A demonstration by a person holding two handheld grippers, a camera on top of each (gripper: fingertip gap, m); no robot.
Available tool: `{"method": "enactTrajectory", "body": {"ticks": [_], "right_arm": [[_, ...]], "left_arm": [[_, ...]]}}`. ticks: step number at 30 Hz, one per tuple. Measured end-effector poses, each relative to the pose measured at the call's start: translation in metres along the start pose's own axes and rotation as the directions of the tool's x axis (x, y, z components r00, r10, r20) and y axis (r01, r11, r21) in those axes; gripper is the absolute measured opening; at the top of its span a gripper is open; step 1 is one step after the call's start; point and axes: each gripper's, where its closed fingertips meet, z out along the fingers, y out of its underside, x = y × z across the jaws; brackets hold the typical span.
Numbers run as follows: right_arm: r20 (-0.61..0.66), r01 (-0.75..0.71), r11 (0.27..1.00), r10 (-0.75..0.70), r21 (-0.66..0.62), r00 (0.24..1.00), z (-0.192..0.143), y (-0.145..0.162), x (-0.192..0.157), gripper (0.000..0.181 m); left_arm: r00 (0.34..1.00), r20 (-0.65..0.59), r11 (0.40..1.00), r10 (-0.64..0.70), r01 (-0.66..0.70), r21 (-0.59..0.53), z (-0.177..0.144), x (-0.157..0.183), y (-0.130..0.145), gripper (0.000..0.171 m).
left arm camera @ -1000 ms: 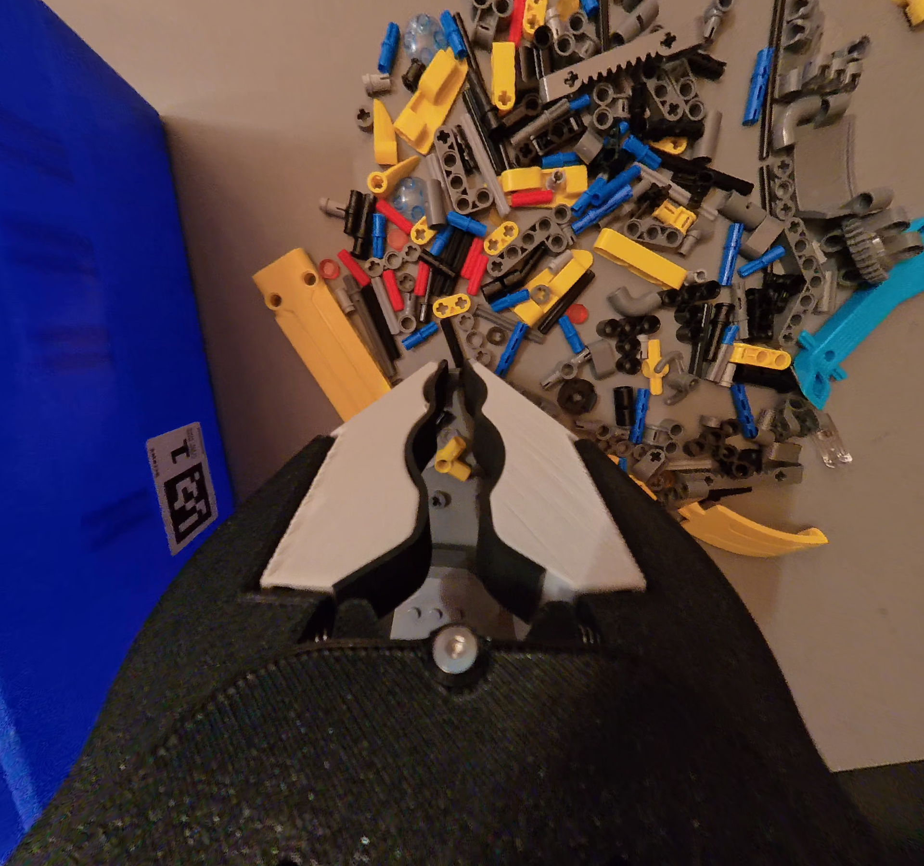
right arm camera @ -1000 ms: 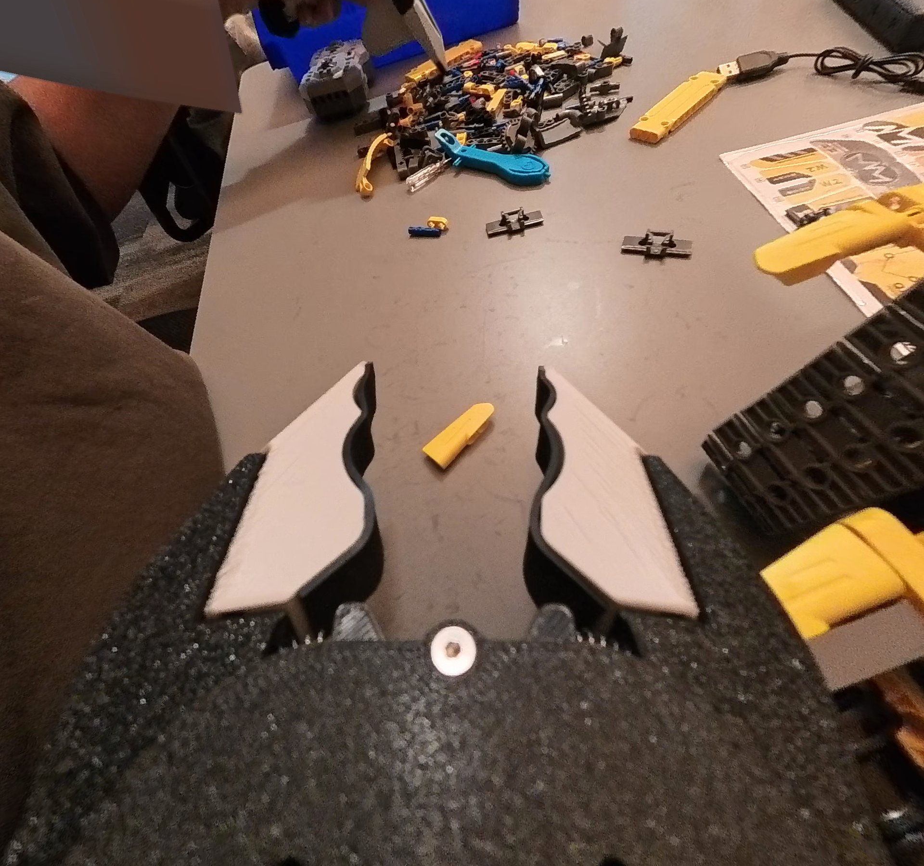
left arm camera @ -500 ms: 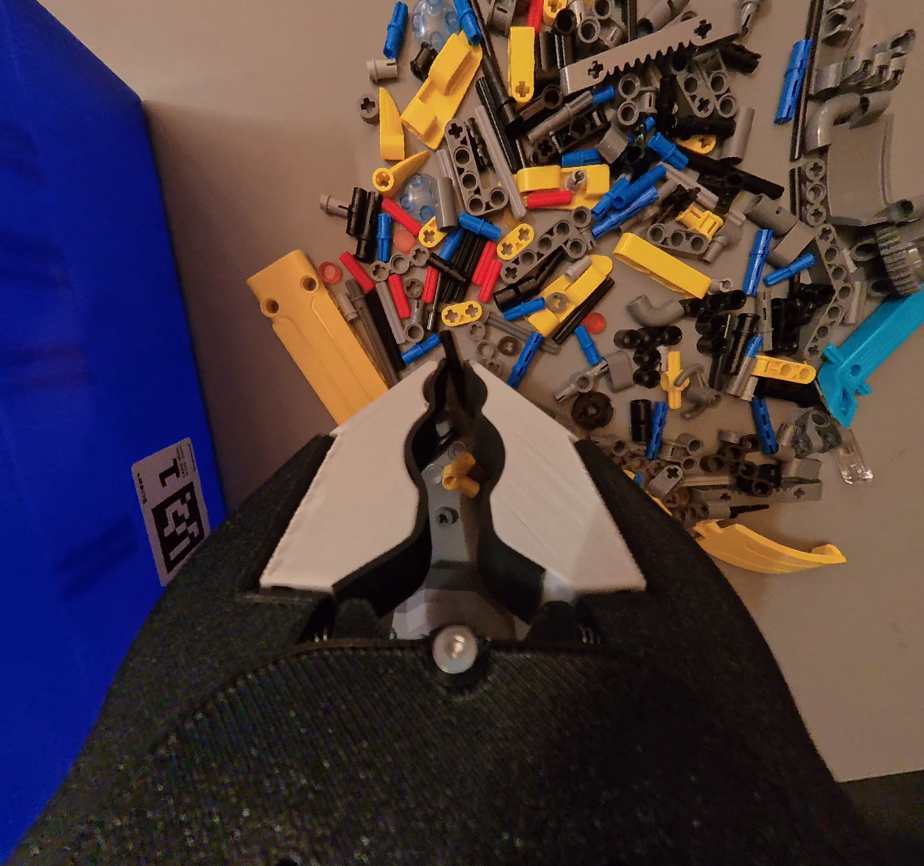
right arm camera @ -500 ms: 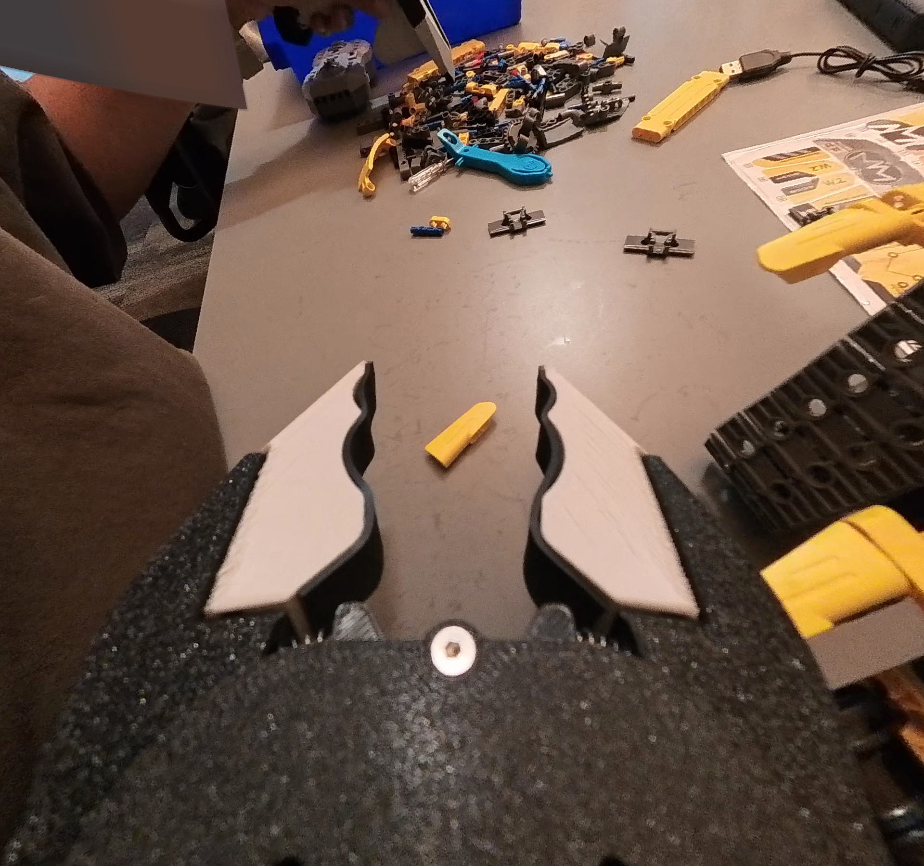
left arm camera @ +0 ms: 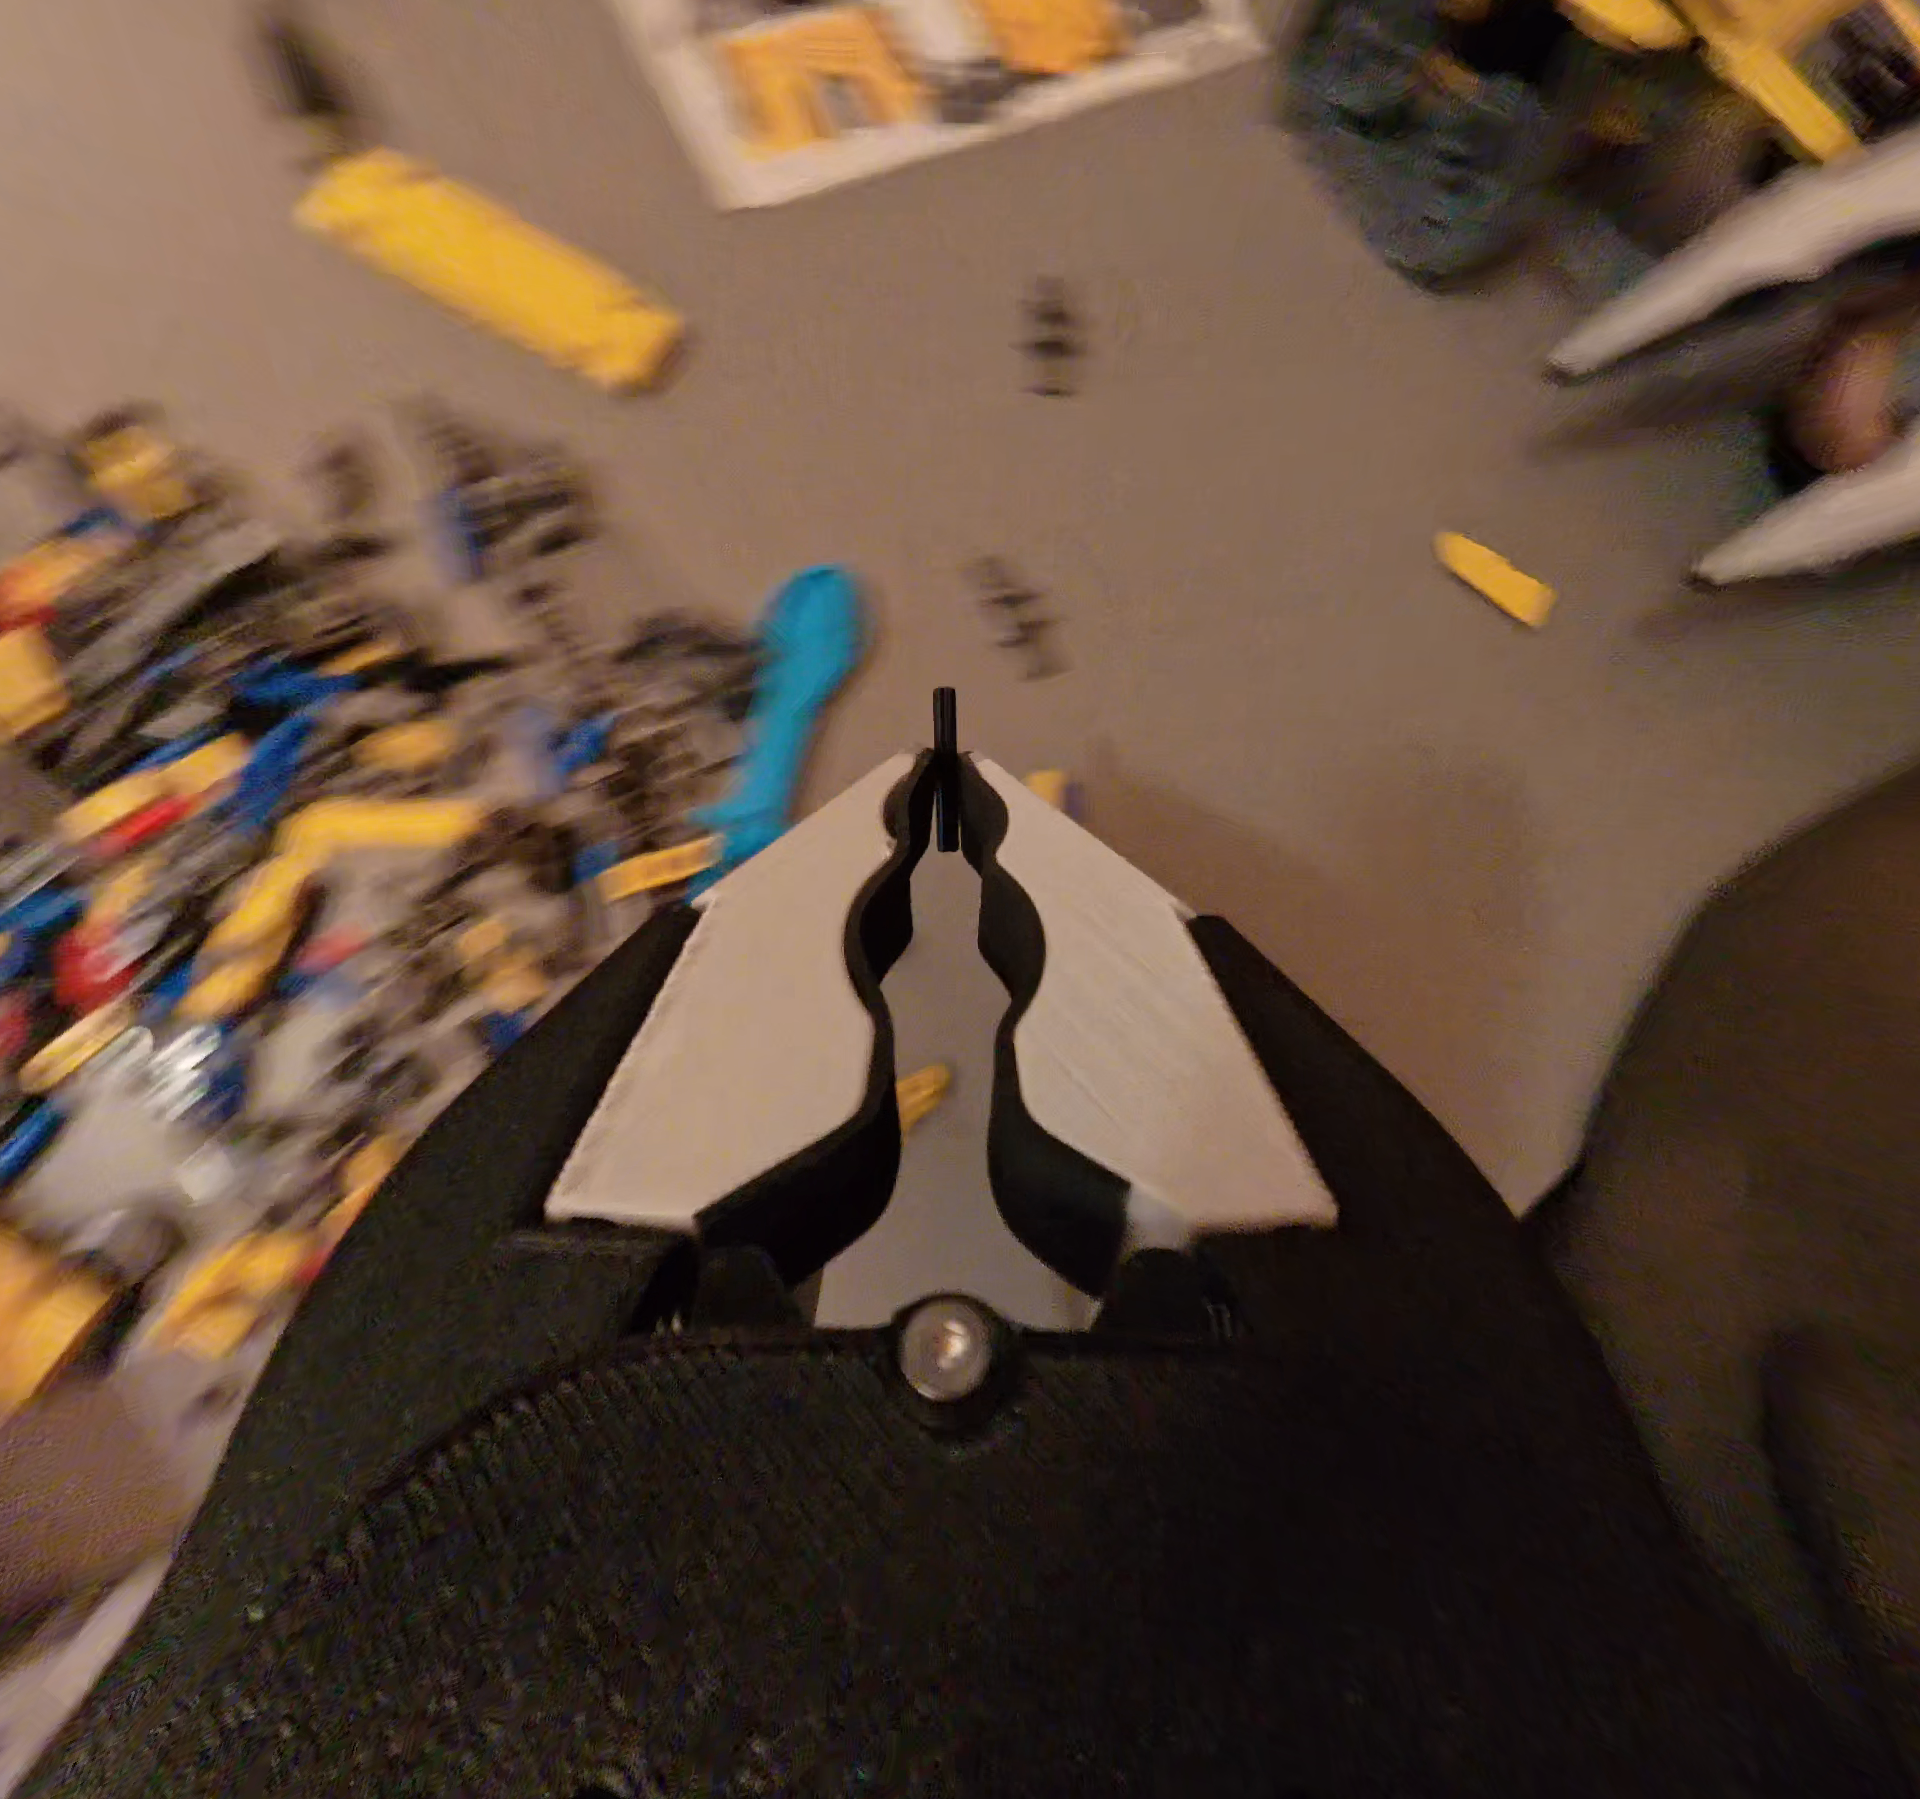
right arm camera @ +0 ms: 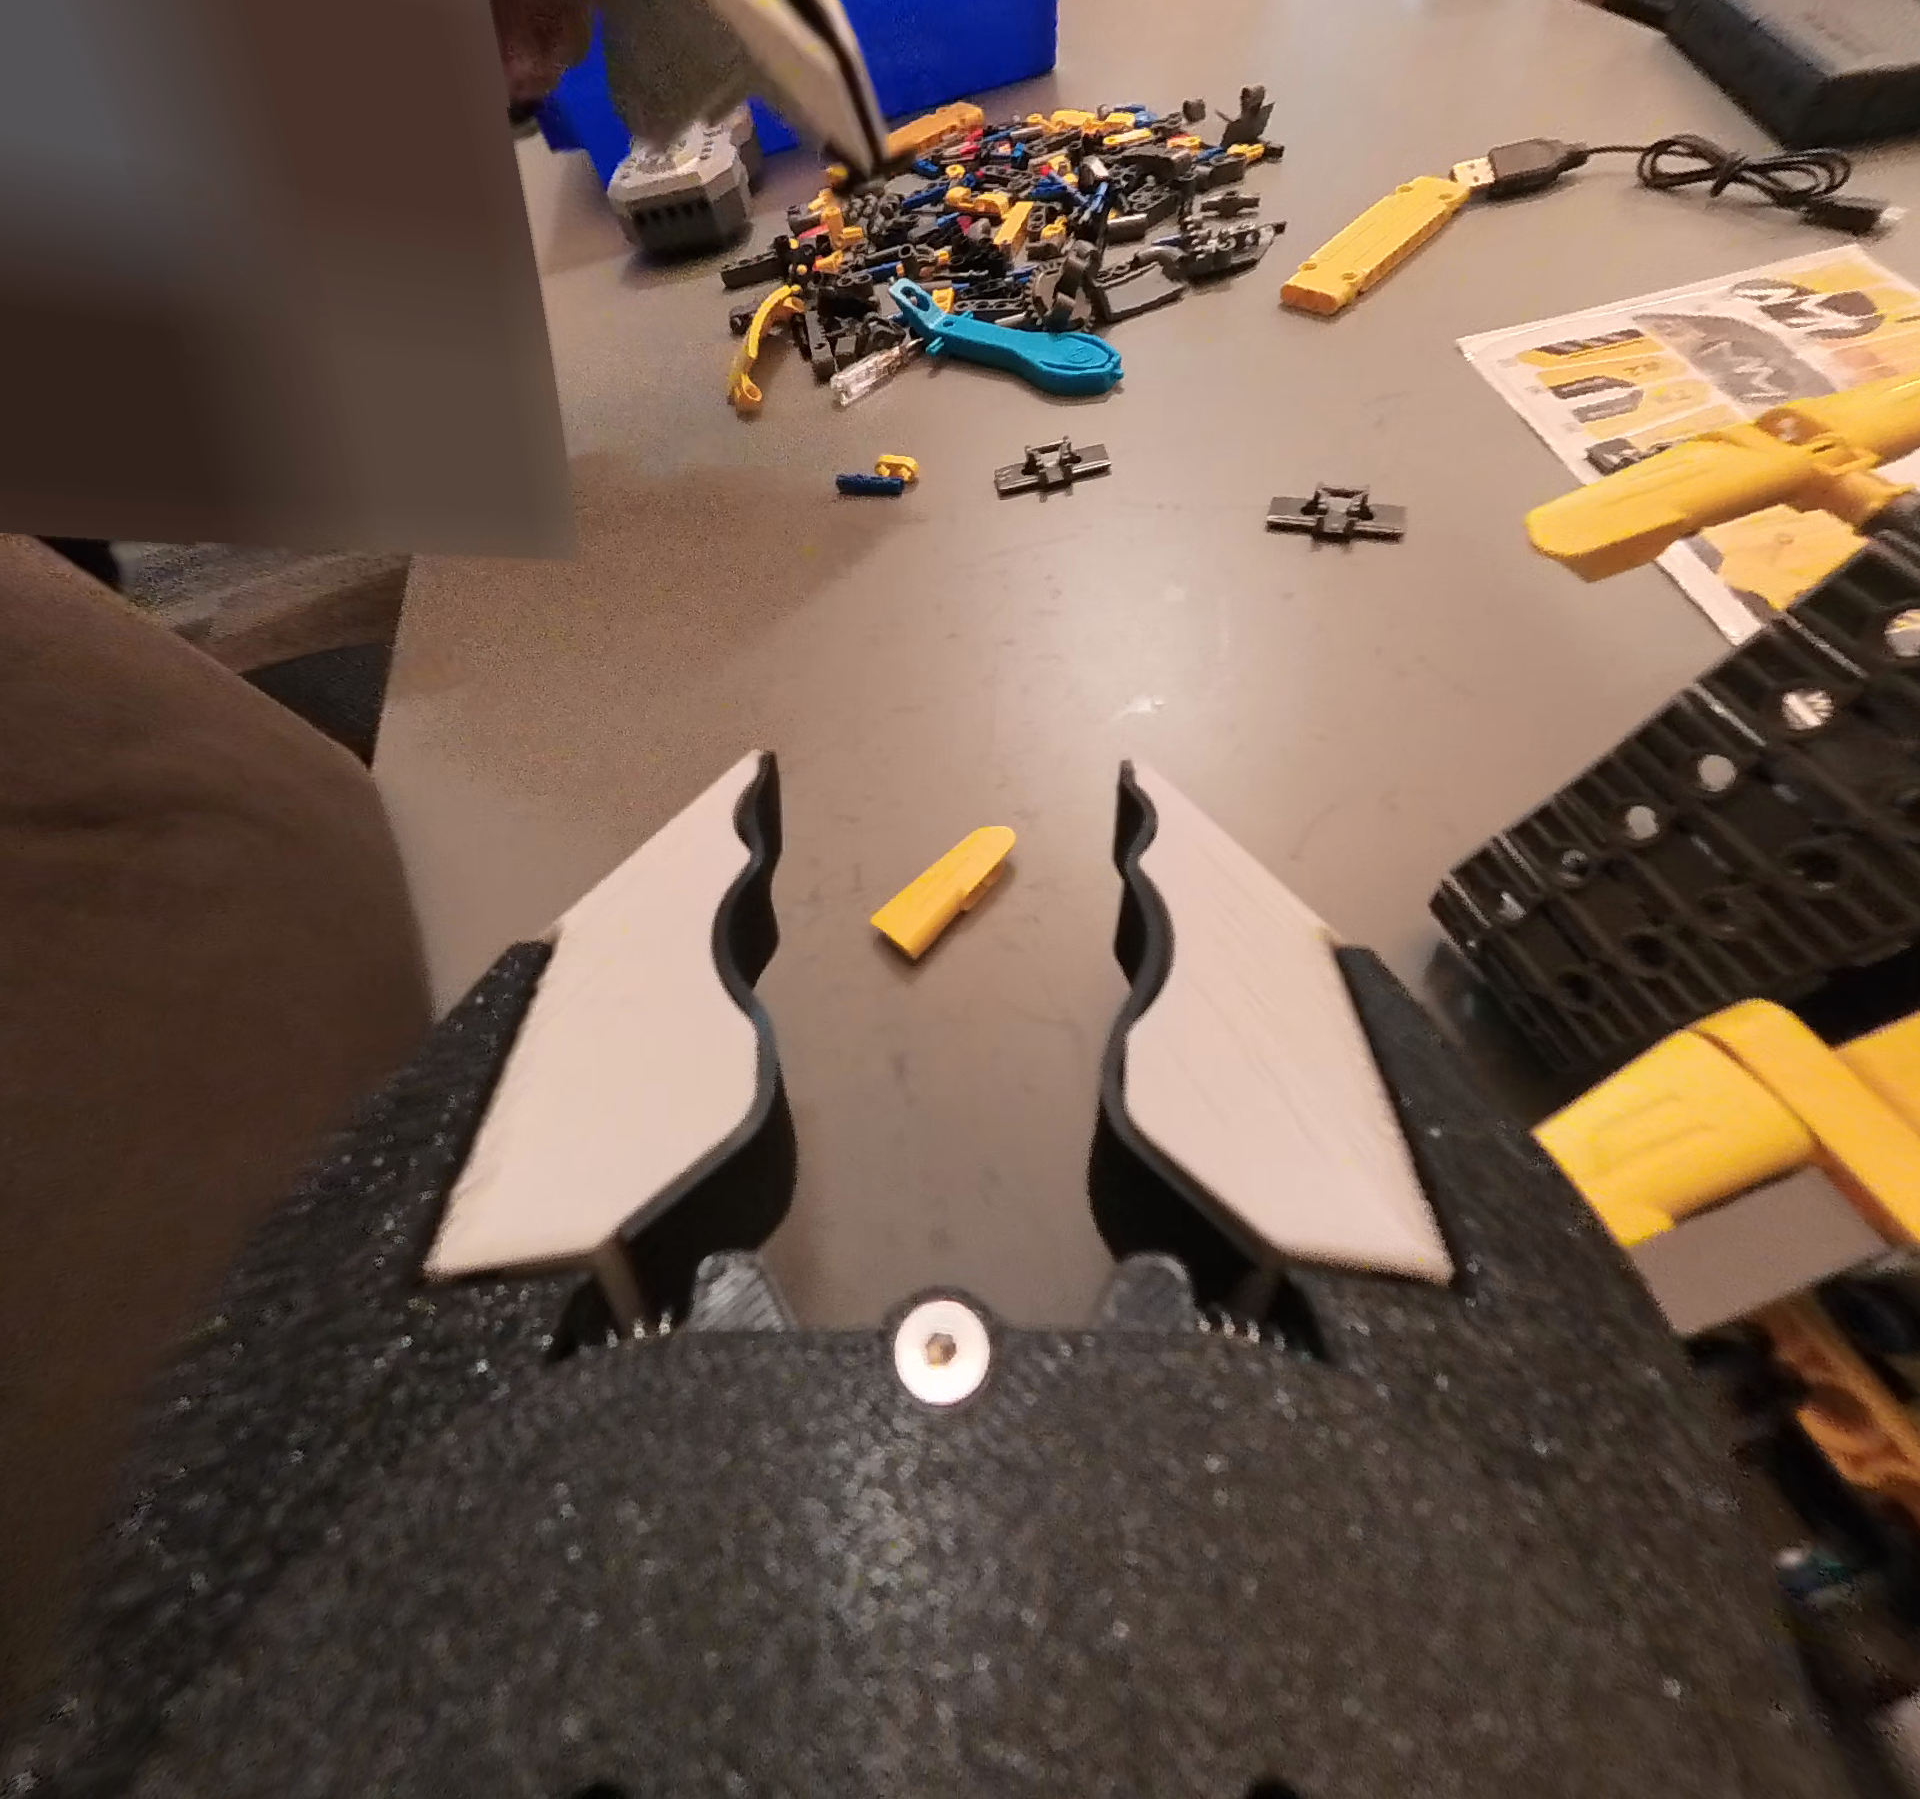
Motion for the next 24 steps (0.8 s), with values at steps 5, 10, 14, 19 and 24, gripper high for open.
{"method": "enactTrajectory", "body": {"ticks": [5,10,14,19,24], "right_arm": [[-0.059,0.055,0.998,-0.055,-0.005,0.997,-0.016,0.008,0.003,0.054],[-0.027,0.088,0.994,-0.09,-0.069,0.996,-0.033,0.031,-0.024,0.03],[-0.053,0.146,0.977,-0.156,-0.157,0.986,-0.042,0.053,-0.032,0.016],[0.031,0.144,0.966,-0.141,-0.215,0.99,-0.05,0.07,-0.046,0.009],[0.09,0.113,0.977,-0.098,-0.18,0.991,-0.062,0.07,-0.054,0.013]], "left_arm": [[0.891,-0.177,0.901,0.418,-0.431,-0.042,0.075,0.137,0.022,0.0],[0.737,-0.371,0.812,0.564,-0.578,0.085,0.096,0.218,0.028,0.0],[0.678,-0.39,0.756,0.623,-0.65,0.079,0.105,0.228,0.023,0.0],[0.64,-0.409,0.706,0.65,-0.709,0.012,0.121,0.233,0.031,0.001],[0.659,-0.376,0.706,0.651,-0.708,-0.017,0.119,0.235,0.031,0.004]]}}
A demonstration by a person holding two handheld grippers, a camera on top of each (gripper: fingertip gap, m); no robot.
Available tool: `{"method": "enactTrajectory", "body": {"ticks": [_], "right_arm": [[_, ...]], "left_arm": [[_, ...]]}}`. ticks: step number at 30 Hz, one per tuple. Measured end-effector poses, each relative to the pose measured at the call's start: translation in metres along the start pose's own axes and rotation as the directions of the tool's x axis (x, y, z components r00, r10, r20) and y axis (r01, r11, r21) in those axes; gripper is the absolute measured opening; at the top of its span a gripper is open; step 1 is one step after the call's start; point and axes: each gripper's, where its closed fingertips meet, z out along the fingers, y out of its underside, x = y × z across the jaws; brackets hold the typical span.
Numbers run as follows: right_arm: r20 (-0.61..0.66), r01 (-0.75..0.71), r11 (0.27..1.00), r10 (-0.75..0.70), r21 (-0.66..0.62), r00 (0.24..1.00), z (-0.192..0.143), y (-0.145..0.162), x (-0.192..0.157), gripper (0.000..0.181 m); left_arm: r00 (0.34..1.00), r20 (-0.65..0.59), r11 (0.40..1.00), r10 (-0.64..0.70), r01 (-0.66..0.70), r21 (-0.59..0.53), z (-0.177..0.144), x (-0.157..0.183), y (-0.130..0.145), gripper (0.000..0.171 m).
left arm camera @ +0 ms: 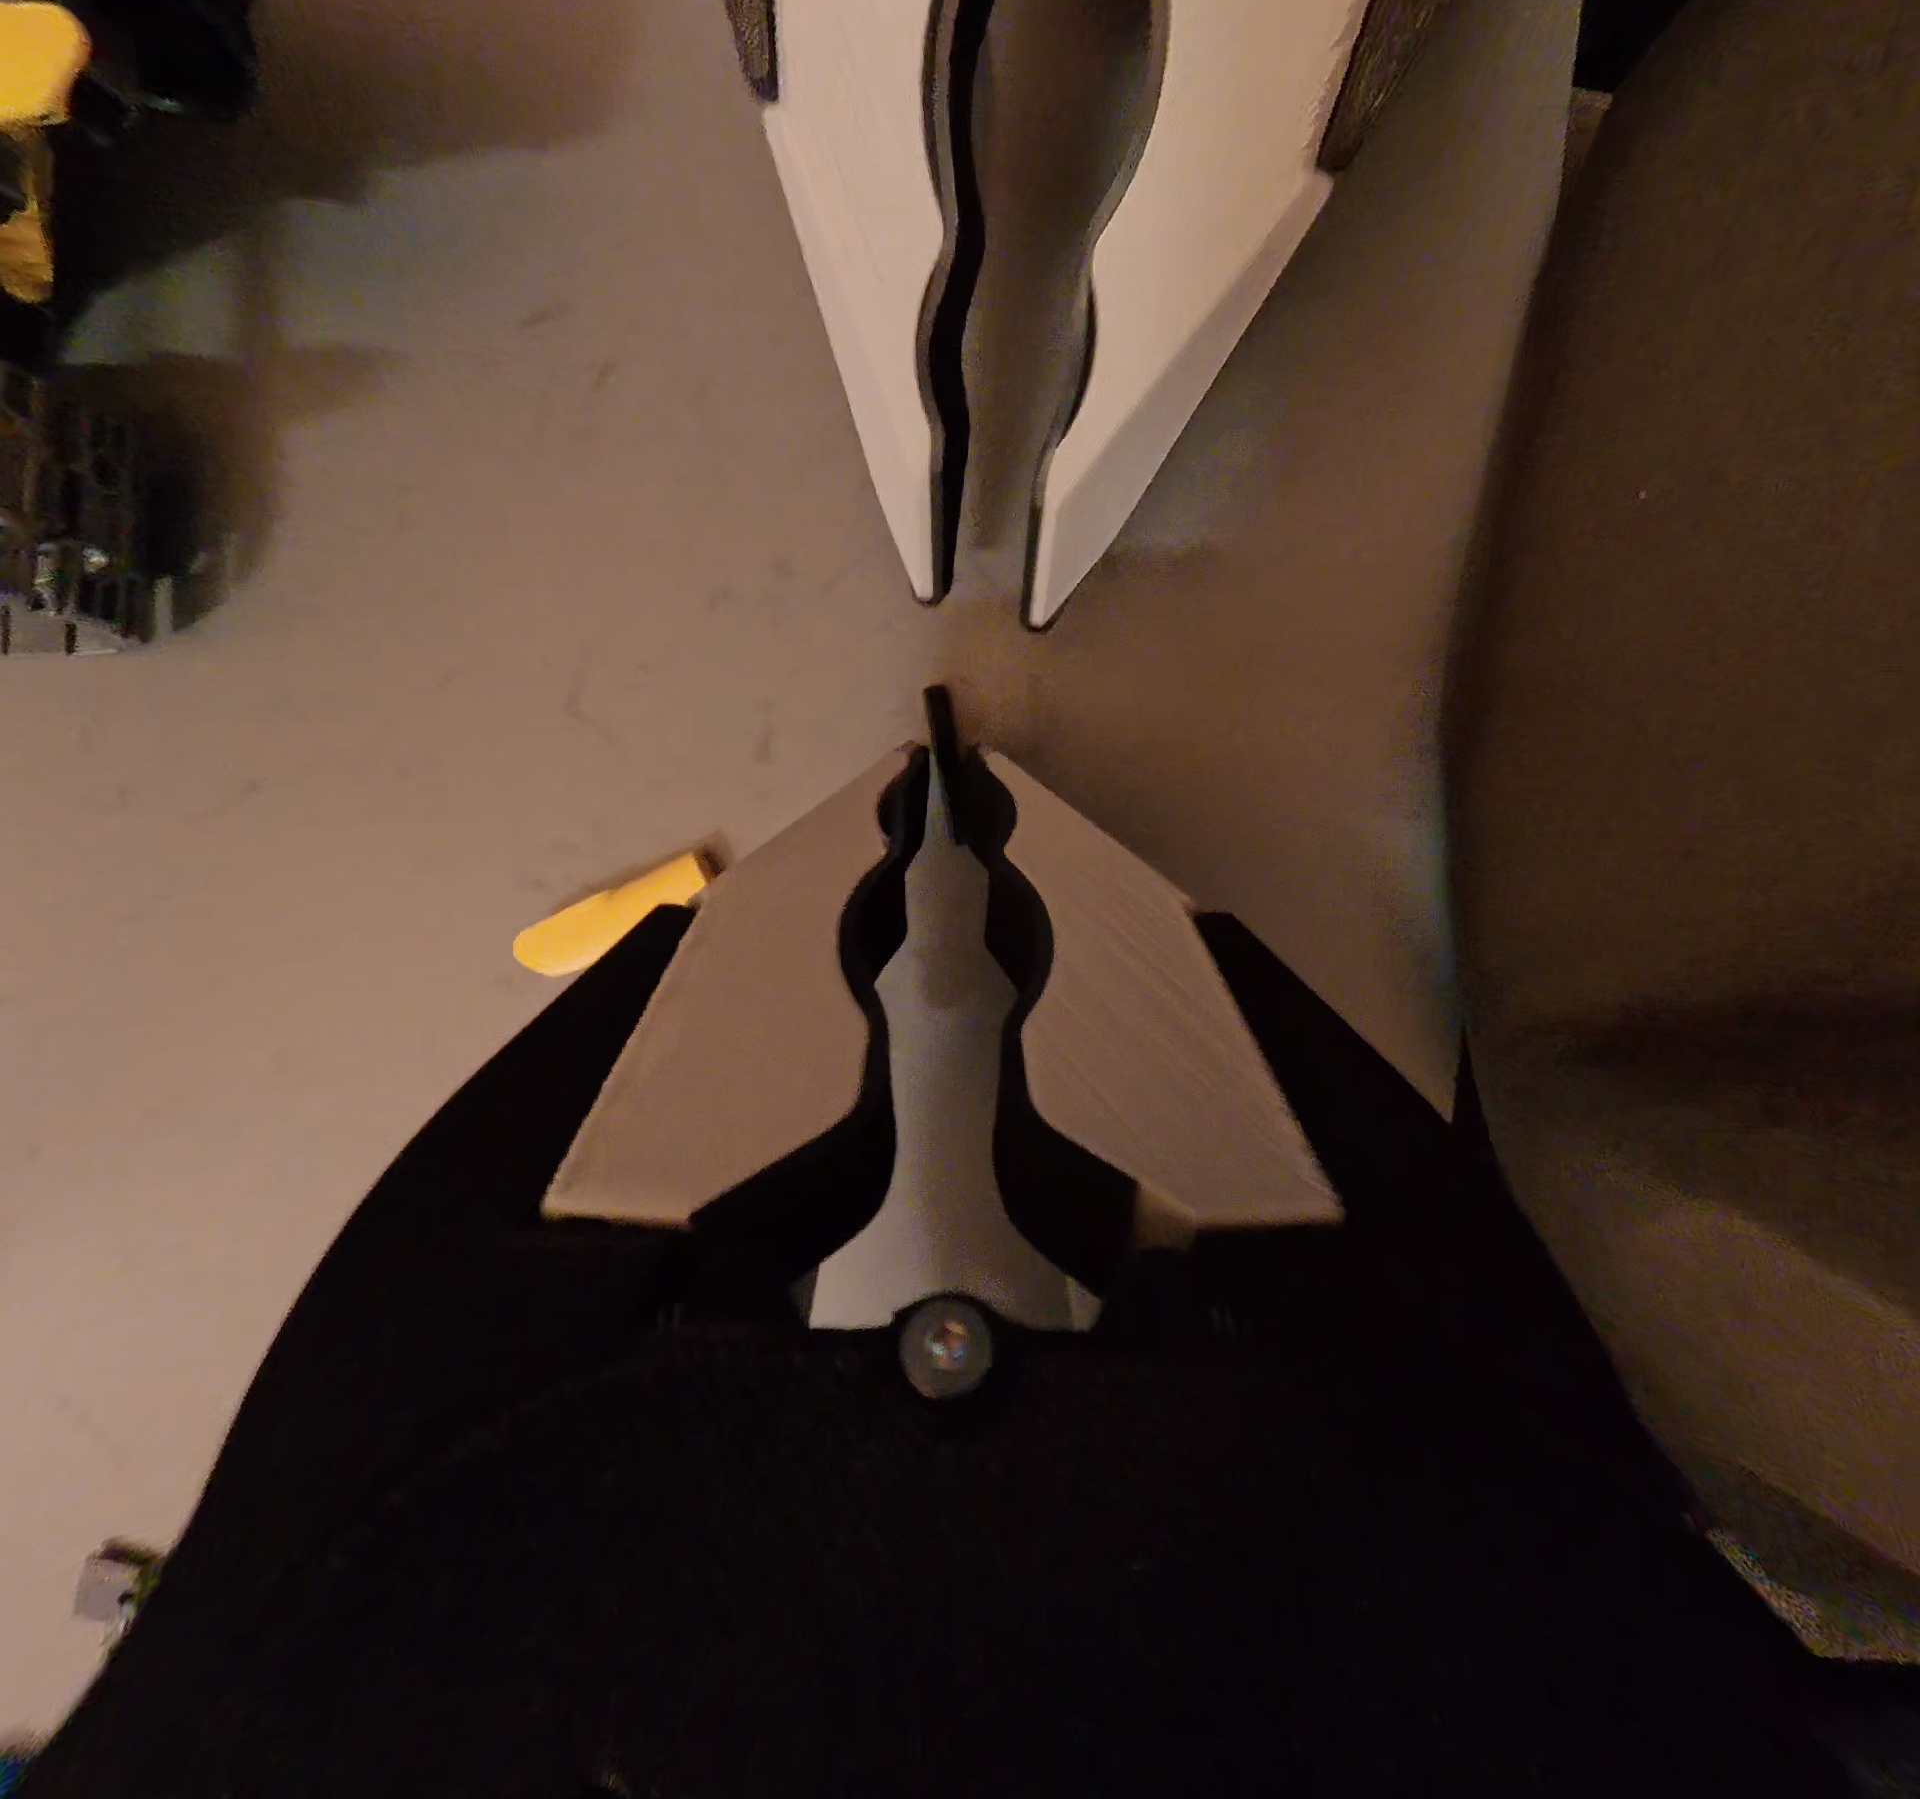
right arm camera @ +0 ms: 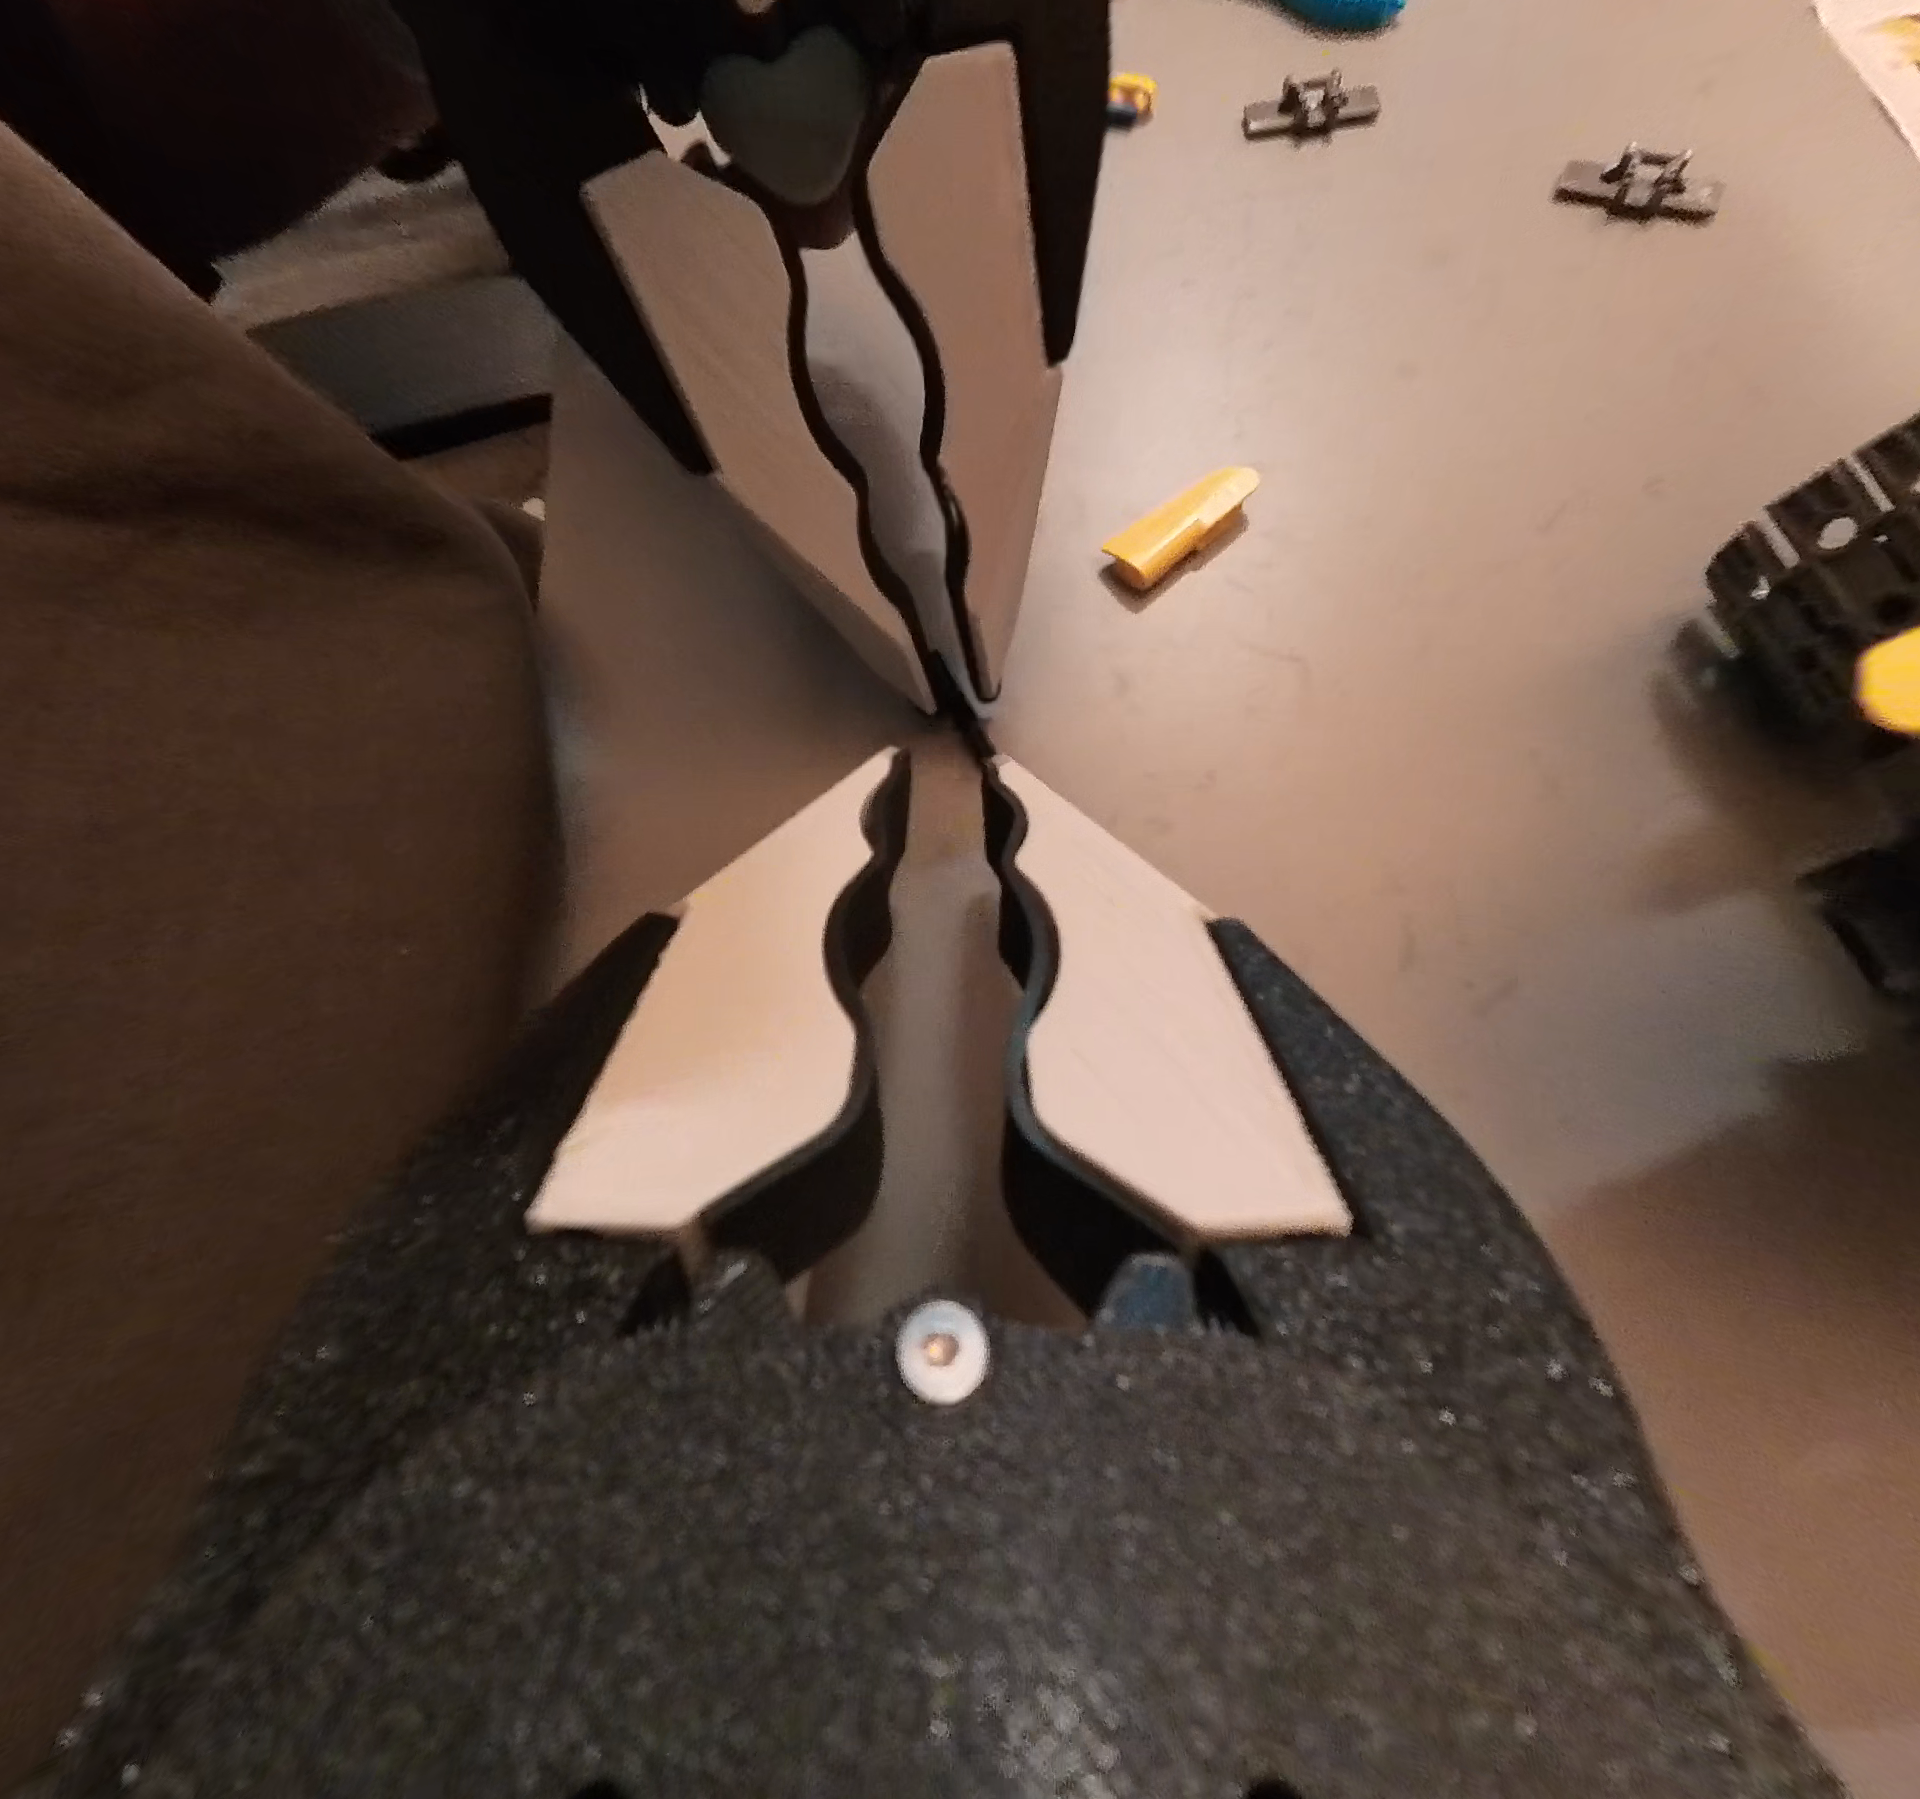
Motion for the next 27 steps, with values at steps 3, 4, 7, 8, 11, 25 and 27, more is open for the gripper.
{"method": "enactTrajectory", "body": {"ticks": [3,4,7,8,11,25,27], "right_arm": [[0.002,-0.005,1.0,0.005,0.03,1.0,-0.003,-0.004,0.001,0.018],[-0.007,-0.001,1.0,0.001,0.026,1.0,-0.002,-0.004,0.002,0.02],[-0.048,0.034,0.999,-0.034,-0.001,0.998,0.004,-0.001,0.004,0.021],[-0.06,0.047,0.999,-0.047,-0.008,0.997,0.007,-0.003,0.005,0.018],[-0.058,0.087,0.991,-0.093,-0.098,0.994,0.024,0.002,0.007,0.014],[-0.127,-0.011,0.991,-0.006,-0.133,0.992,0.03,0.002,0.027,0.003],[-0.144,-0.056,0.991,0.038,-0.124,0.989,0.029,0.002,0.034,0.003]], "left_arm": [[0.999,0.034,0.999,-0.029,0.028,0.023,-0.011,-0.005,0.003,0.017],[0.998,0.052,0.999,-0.04,0.039,0.036,-0.016,-0.01,0.005,0.024],[0.991,0.111,0.995,-0.079,0.071,0.076,-0.028,-0.03,0.01,0.053],[0.991,0.107,0.994,-0.074,0.065,0.082,-0.029,-0.033,0.012,0.056],[0.998,0.061,0.998,-0.027,0.024,0.054,-0.022,-0.037,0.019,0.067],[0.997,0.03,0.998,-0.067,0.067,0.016,-0.021,-0.034,0.039,0.062],[0.995,0.08,0.998,-0.064,0.062,0.025,-0.024,-0.039,0.038,0.061]]}}
